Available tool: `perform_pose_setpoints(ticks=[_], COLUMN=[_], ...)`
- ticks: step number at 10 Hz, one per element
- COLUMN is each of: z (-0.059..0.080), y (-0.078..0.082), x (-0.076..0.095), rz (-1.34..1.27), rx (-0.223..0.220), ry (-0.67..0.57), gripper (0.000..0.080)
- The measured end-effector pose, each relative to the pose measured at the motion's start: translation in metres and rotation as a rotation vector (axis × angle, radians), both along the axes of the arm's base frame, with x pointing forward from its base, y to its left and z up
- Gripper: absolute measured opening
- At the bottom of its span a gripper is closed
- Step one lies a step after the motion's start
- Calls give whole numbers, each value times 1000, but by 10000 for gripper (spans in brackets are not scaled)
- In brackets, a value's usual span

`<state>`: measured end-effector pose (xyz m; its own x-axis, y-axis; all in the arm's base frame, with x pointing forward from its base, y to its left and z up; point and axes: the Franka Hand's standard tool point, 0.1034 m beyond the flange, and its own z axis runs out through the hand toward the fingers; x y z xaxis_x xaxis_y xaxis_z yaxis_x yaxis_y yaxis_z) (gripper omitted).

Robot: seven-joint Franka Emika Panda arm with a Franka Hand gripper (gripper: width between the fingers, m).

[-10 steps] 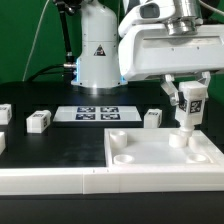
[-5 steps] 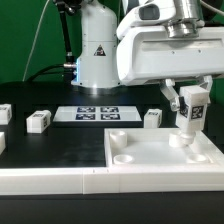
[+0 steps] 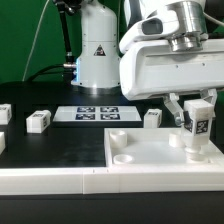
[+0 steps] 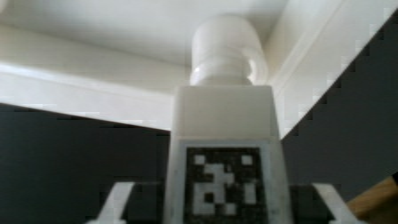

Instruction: Assemble one leg

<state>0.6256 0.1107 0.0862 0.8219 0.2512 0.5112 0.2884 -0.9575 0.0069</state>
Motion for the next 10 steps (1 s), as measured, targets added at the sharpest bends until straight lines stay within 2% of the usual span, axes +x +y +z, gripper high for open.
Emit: perform_pose_setpoints(ticks=[7, 10], z=[0, 0], y=[13, 12], x=[0, 1], rz=[13, 10], rx=[6, 6], ry=[-33, -54], gripper=[290, 290])
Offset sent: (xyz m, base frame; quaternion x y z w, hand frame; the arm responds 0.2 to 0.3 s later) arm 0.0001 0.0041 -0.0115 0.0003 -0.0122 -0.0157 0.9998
